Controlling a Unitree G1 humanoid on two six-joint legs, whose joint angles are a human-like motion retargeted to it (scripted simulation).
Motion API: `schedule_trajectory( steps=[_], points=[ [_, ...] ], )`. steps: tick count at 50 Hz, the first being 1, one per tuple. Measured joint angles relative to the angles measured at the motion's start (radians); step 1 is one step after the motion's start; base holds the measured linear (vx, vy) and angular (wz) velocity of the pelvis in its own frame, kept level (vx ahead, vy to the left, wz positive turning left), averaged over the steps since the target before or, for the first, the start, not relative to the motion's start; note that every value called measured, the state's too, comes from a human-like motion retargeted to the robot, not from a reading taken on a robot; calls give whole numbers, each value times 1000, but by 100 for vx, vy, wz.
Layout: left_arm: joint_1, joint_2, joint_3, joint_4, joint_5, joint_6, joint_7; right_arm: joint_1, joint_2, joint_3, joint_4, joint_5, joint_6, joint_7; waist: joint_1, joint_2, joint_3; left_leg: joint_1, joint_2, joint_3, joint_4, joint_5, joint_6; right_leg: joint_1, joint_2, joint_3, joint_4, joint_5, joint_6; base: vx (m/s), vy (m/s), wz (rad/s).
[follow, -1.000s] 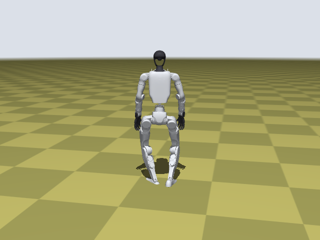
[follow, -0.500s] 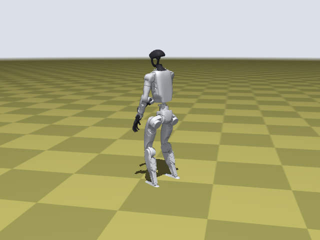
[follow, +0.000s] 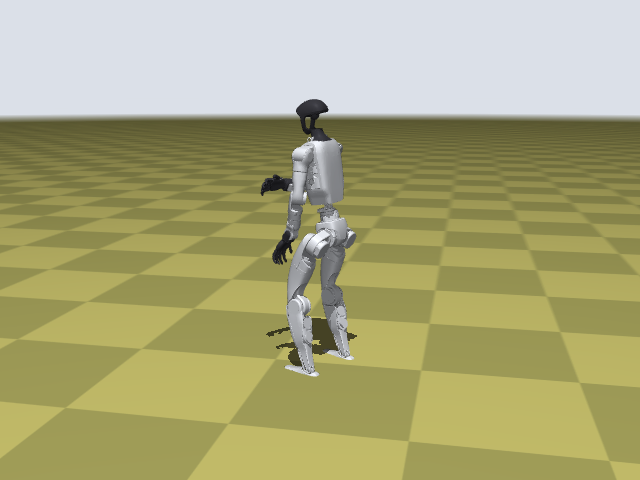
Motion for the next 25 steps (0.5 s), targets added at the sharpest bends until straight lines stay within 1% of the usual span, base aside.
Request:
schedule_trajectory(
  steps=[10,25],
  points=[
    [-28,0,-66,-19,54,16,5,-5,-1,8,-13,19,16,3,-16,5,-6,6,6,-17,-25,8,-15,7,7,-16,-10,4,-11,0,0,0],
    [-61,-10,-164,-27,128,16,3,-18,-15,31,-24,49,26,13,-24,9,-23,11,-2,-22,-50,16,-28,3,-5,-27,-1,3,0,0,0,0]
  ],
)
